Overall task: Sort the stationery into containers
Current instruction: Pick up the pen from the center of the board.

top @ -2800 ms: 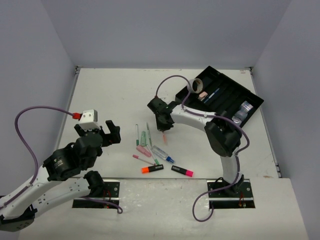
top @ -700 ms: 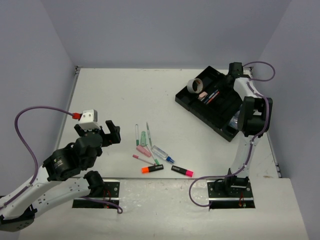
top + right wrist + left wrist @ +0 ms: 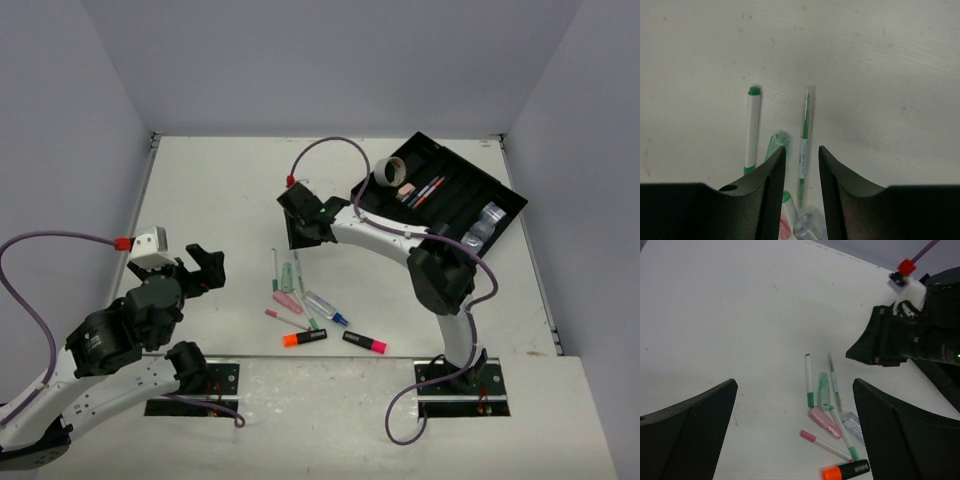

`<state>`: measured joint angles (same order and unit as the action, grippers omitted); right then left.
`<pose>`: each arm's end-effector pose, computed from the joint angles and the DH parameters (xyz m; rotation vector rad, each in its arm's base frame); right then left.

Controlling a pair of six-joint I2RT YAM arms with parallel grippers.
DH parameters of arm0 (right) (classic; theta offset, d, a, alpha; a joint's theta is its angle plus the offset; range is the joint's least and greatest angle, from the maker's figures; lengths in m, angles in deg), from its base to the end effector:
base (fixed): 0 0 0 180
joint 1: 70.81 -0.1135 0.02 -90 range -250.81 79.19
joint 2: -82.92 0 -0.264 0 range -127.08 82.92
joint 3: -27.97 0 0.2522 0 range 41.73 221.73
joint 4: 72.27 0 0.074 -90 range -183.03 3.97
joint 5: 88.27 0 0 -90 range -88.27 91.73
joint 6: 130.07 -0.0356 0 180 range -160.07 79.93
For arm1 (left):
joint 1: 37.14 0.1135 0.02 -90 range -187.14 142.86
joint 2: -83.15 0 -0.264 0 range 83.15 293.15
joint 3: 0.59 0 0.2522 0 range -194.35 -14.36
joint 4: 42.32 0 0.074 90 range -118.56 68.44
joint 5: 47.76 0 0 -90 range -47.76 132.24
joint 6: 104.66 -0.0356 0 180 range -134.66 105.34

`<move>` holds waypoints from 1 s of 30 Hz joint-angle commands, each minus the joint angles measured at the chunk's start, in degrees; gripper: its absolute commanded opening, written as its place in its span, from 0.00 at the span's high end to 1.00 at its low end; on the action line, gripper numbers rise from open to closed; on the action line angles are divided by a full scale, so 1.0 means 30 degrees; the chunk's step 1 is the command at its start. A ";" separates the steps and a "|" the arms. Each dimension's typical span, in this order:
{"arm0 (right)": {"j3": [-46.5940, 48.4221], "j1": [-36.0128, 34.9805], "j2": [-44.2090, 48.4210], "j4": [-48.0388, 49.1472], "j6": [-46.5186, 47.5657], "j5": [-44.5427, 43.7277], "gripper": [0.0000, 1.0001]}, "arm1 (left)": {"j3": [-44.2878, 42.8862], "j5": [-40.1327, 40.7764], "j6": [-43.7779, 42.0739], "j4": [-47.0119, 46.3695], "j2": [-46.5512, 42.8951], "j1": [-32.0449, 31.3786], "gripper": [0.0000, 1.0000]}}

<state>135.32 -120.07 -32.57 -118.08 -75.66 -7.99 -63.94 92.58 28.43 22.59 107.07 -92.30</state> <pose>0.2966 0.3351 0.2279 -0.2323 2.5283 0.3979 0.0572 -0.0342 0.3391 -0.3385 1.8287 -0.3027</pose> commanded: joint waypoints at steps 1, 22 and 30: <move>0.2428 -0.0990 -0.2078 -0.1816 -0.0445 -0.1529 0.67 | -0.0239 0.0715 0.0567 0.0027 0.0132 0.0045 0.00; 0.2108 -0.1685 -0.4037 -0.2647 -0.1225 -0.1989 0.74 | -0.0172 0.0387 0.0109 -0.0322 0.0060 0.0045 0.00; 0.2010 -0.1431 -0.4056 -0.2707 -0.1322 -0.2096 0.83 | -0.0142 0.0357 0.0080 -0.0351 -0.0064 0.0045 0.00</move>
<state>140.53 -124.43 -44.21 -125.44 -78.27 -12.67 -63.94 92.37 28.23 22.60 107.47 -92.30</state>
